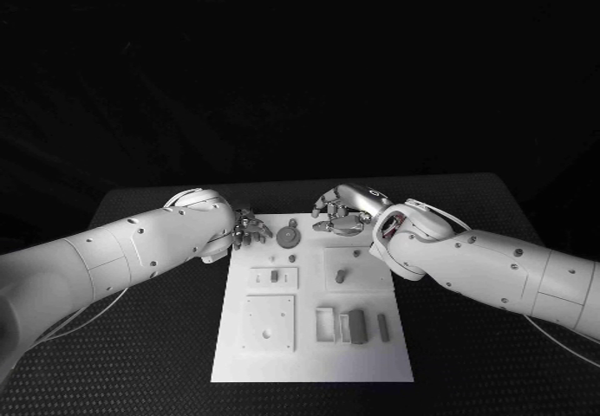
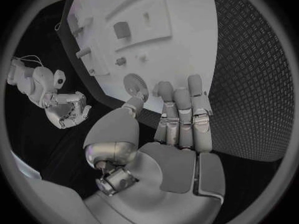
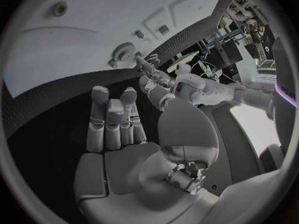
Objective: Assemble the parts on the task board
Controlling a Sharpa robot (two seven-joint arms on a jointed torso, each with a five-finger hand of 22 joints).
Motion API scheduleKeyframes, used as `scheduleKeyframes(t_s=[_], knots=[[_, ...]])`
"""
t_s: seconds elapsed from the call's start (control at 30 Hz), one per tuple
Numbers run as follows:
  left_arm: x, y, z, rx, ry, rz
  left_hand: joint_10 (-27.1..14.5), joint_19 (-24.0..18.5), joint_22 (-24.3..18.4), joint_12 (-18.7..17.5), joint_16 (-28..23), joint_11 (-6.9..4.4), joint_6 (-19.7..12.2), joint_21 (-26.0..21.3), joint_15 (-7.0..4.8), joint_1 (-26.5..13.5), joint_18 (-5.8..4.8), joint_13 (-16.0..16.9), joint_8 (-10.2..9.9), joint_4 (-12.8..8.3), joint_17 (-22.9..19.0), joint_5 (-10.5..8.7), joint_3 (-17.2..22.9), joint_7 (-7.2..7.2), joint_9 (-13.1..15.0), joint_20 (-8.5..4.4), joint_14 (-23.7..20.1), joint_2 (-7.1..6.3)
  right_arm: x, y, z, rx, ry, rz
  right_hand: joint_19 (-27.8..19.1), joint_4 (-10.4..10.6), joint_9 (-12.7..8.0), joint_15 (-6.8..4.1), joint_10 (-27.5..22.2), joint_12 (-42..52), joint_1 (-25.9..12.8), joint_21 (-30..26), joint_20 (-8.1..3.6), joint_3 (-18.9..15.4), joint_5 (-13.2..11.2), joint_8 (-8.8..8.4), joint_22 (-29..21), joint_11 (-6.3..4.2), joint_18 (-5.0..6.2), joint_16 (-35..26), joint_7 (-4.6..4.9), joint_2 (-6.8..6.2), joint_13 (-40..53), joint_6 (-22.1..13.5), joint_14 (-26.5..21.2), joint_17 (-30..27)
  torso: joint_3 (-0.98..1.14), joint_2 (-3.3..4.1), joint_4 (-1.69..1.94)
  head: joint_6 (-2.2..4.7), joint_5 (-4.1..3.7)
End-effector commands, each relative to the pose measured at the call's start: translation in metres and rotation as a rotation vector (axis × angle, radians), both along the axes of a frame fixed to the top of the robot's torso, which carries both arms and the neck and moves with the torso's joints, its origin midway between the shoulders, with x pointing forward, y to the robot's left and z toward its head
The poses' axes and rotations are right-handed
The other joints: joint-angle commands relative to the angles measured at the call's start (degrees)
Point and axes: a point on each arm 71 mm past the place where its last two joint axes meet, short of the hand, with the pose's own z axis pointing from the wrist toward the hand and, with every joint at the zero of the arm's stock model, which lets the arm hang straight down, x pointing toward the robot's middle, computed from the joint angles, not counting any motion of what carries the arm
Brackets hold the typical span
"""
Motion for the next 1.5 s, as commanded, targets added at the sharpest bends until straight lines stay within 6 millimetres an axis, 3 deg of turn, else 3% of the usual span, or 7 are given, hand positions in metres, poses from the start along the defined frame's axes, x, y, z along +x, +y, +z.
scheduleKeyframes(t_s=[0.03, 0.37, 0.4, 0.43, 0.47, 0.87, 1.5], knots=[[-0.002, -0.002, -0.002, -0.004, 0.008, -0.006, -1.0, 0.3, 1.3, 0.3, 0.3, 0.69, 2.0, 0.0, -0.01, 0.3, -0.85, -0.1, 0.2, -0.6, -0.1, 0.33, 0.0, 0.97, 0.0, -0.08, -0.1, 0.57, 0.000, 0.001, -0.001, -0.005, 0.007, 0.011, 0.0, 0.3, 0.1, -0.06, -0.5, -0.1, -0.6, -0.2, -0.45, 0.0, 0.2, -0.39, 0.8, 0.09, 0.86, -0.4, 0.29, -0.07, 0.0, 0.0, 0.2, 0.1, 0.02, 0.00, 0.01, -0.02, -0.04], [-0.001, -0.002, -0.002, -0.001, 0.003, -0.005, -0.8, 0.6, 1.3, 0.6, 0.5, 0.54, 2.5, 0.2, -0.12, 1.2, -0.85, -0.1, 0.5, -1.7, -0.1, 0.89, 0.0, 0.81, -0.1, -0.12, 0.1, 1.51, 0.000, 0.001, -0.001, -0.004, 0.008, 0.010, 0.0, 0.3, 0.1, -0.05, -0.5, -0.1, -0.6, -0.2, -0.45, 0.0, 0.2, -0.40, 0.8, 0.09, 0.86, -0.4, 0.29, -0.07, 0.0, 0.0, 0.2, 0.1, 0.00, -0.01, 0.01, -0.08, -0.09], [-0.001, -0.002, -0.002, -0.001, 0.004, -0.006, -0.7, 0.7, 1.3, 0.6, 0.5, 0.48, 2.6, 0.2, -0.17, 1.5, -0.85, -0.1, 0.5, -1.7, -0.1, 0.56, 0.4, 0.78, -0.1, -0.18, 0.2, 1.47, 0.000, 0.001, -0.001, -0.004, 0.008, 0.011, 0.0, 0.3, 0.1, -0.05, -0.5, -0.1, -0.6, -0.2, -0.44, 0.0, 0.2, -0.40, 0.8, 0.10, 0.86, -0.4, 0.30, -0.07, 0.0, 0.0, 0.2, 0.1, 0.00, -0.01, 0.01, -0.08, -0.09], [-0.001, -0.002, -0.002, -0.001, 0.004, -0.005, -0.6, 1.0, 1.2, 0.6, 0.5, 0.47, 2.7, 0.3, -0.25, 2.7, -0.84, -0.2, 0.6, -0.6, -0.2, -2.62, 2.8, 0.60, -0.2, -0.31, 0.3, 0.62, 0.000, 0.001, -0.001, -0.003, 0.008, 0.011, 0.0, 0.4, 0.1, -0.05, -0.5, -0.1, -0.7, -0.2, -0.44, 0.0, 0.2, -0.40, 0.8, 0.10, 0.86, -0.4, 0.30, -0.08, 0.0, 0.1, 0.2, 0.1, 0.01, -0.02, 0.02, -0.09, -0.08], [-0.001, -0.002, -0.002, 0.001, 0.002, -0.004, -0.5, 1.1, 1.2, 0.7, 0.5, 0.48, 2.8, 0.3, -0.27, 3.2, -0.85, -0.3, 0.6, 1.0, -0.3, -3.51, 4.9, 0.65, -0.3, -0.19, 0.4, -0.55, 0.000, 0.002, -0.001, -0.003, 0.008, 0.011, 0.0, 0.4, 0.1, -0.05, -0.5, -0.1, -0.7, -0.2, -0.44, 0.0, 0.2, -0.40, 0.8, 0.10, 0.86, -0.4, 0.30, -0.09, 0.0, 0.1, 0.2, 0.1, 0.01, -0.02, 0.02, -0.10, -0.08], [-0.001, 0.000, -0.002, 0.002, -0.001, -0.005, -0.1, 1.4, 1.4, 1.2, 0.9, 0.36, 3.1, 1.1, -0.33, 7.8, -0.85, -0.4, 1.1, -0.2, -0.4, -2.33, 10.5, 0.62, -0.5, -0.17, 0.9, 0.08, 0.000, 0.001, -0.001, -0.002, 0.008, 0.009, 0.0, 0.5, 0.2, -0.05, -0.5, -0.1, -0.9, -0.2, -0.43, -0.1, 0.2, -0.42, 0.8, 0.10, 0.86, -0.4, 0.30, -0.12, 0.0, 0.1, 0.2, 0.1, 0.00, 0.03, 0.00, -0.19, -0.05], [-0.010, 0.017, -0.003, -0.152, 0.061, 0.078, 0.6, 1.9, 1.4, 1.8, 1.4, -0.16, 4.8, 2.0, -0.52, 8.4, -0.85, -0.4, 2.3, -1.5, -0.5, -1.97, 12.2, 0.07, -0.3, -0.27, 1.5, 1.63, 0.001, -0.002, -0.001, -0.004, 0.010, 0.002, 0.0, 0.6, 0.2, -0.05, -0.5, -0.1, -1.0, -0.2, -0.43, -0.1, 0.2, -0.45, 0.8, 0.10, 0.86, -0.4, 0.30, -0.13, 0.0, 0.1, 0.2, 0.1, 0.07, 0.01, 0.00, -0.03, 0.04]])
